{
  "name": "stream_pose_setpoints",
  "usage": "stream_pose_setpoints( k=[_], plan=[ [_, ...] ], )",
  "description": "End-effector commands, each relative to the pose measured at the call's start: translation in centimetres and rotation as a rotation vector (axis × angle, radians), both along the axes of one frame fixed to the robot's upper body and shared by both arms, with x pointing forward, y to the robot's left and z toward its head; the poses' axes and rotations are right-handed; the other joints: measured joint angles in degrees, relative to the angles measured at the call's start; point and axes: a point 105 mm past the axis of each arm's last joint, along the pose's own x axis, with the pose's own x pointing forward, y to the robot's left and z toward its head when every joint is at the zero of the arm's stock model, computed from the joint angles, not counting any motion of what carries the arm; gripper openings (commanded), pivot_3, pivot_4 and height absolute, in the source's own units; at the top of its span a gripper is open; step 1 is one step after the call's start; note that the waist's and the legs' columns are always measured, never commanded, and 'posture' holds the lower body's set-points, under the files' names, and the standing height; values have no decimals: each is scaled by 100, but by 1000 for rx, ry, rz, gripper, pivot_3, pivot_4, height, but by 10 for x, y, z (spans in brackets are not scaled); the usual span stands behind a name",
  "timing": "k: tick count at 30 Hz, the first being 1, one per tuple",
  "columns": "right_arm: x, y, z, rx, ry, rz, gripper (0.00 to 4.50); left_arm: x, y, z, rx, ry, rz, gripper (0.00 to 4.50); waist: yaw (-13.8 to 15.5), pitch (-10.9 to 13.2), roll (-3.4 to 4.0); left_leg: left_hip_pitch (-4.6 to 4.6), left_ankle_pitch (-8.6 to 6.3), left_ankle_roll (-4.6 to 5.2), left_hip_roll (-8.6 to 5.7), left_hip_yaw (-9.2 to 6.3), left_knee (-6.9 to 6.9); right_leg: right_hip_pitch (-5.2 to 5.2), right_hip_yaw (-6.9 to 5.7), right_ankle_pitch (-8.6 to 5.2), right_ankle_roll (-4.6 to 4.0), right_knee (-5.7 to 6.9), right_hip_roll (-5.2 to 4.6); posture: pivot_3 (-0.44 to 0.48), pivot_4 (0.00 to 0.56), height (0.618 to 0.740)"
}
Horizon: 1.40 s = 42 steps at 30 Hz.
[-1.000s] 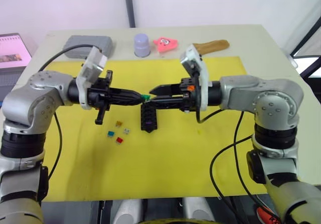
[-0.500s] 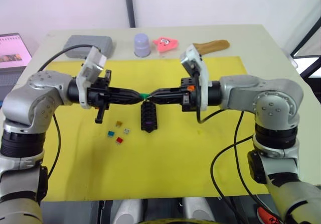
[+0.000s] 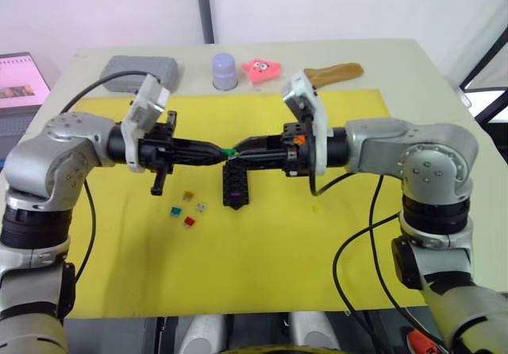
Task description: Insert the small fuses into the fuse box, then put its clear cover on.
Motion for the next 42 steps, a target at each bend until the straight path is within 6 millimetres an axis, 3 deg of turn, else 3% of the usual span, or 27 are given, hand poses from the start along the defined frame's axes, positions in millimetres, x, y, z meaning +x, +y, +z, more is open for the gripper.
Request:
stream_pose_setpoints(
  k=[1,16,19,20,30,33,39,40,42],
  plan=[
    [-3,2,14,38,-36,19,1316,-3,1,7,10,-46,0,0,-1,0,0,0,0,0,0,0,0,0,0,0,0,0,0,0,150,740],
    [-3,3,8,18,-31,18,1316,-3,2,8,11,-45,4,0,-1,0,0,0,0,0,0,0,0,0,0,0,0,0,0,0,150,740],
    [-3,3,8,18,-32,18,540,-3,2,8,10,-44,5,0,0,0,0,0,0,0,0,0,0,0,0,0,0,0,0,0,150,740],
    [-3,3,8,18,-33,18,63,-3,2,7,10,-43,5,0,1,0,0,0,0,0,0,0,0,0,0,0,0,0,0,0,150,740],
    [-1,5,10,12,-56,14,63,3,3,1,49,-13,58,0,-1,0,0,0,0,0,0,0,0,0,0,0,0,0,0,0,150,740],
    [3,5,6,-12,-96,-2,0,11,8,-5,91,17,114,956,0,0,0,0,0,0,0,0,0,0,0,0,0,0,0,0,150,740],
    [17,7,-25,-154,-237,14,0,24,24,-54,267,-60,173,4103,-5,0,0,2,0,0,-2,3,-3,-1,-1,0,0,-1,1,0,150,740],
    [20,7,-29,-171,-253,20,0,26,26,-60,291,-76,179,4393,-6,0,0,3,0,0,-3,5,-3,0,-1,0,0,-1,2,0,150,740],
    [27,6,-43,-228,-311,30,0,28,29,-70,286,-59,189,4393,-1,0,0,2,0,0,-4,9,-3,-2,0,0,0,-1,4,0,150,740]
  ],
)
